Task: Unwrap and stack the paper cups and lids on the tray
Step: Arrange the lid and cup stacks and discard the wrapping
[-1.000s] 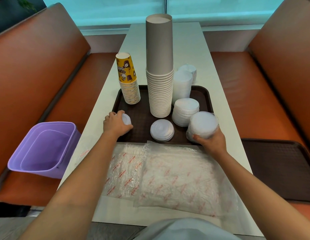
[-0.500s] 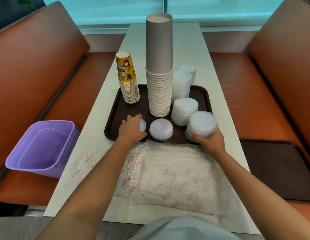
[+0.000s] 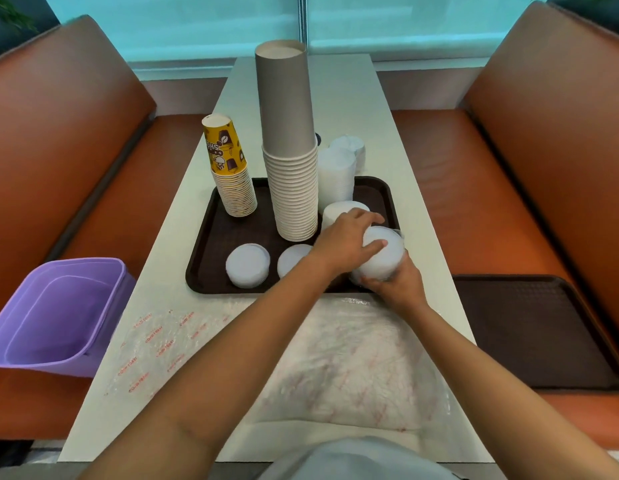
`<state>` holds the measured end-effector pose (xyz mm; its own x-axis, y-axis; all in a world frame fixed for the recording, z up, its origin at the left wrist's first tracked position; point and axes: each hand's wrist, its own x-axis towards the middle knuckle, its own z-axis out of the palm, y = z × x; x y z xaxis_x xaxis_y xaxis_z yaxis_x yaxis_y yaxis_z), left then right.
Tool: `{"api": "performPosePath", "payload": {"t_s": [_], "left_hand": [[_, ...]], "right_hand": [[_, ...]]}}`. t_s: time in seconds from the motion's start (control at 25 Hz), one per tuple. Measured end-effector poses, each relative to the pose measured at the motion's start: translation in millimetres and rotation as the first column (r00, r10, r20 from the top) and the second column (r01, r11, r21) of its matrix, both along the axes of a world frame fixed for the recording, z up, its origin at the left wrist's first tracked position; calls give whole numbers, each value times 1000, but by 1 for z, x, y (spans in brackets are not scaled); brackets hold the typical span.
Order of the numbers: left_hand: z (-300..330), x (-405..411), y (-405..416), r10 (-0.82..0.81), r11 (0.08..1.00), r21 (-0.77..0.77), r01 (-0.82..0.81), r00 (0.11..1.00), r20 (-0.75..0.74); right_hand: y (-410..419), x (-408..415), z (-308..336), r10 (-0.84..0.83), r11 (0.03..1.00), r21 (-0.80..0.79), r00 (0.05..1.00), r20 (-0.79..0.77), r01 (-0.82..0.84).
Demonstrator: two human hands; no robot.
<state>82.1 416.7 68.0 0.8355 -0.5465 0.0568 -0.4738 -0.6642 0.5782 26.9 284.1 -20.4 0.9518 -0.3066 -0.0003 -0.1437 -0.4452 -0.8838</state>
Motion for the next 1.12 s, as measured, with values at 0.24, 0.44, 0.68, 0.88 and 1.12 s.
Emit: {"api": "performPosePath", "payload": {"t_s": [0.24,0.44,0.68,0.88,1.12], "left_hand": [[-7,15,-19,24,985,172,14,976,-217],[-6,16,-19,25,987,162,14,971,-237],[2,12,-19,-5,993,113,22,989,-148],[4,8,-18,25,999,46,-16,980,-198],[9,3,-8,80,971,-152,-187,845,-530]], "right_hand": [[-7,4,2,60,998,-13,993,-97,-61],[-11,-1,8,68,980,189,998,15,-70],[-19,1,8,98,986,141,992,-79,-86],[-16,1,9,85,993,90,993,-82,-78],[-16,1,8,74,996,61,994,-76,-69]]}}
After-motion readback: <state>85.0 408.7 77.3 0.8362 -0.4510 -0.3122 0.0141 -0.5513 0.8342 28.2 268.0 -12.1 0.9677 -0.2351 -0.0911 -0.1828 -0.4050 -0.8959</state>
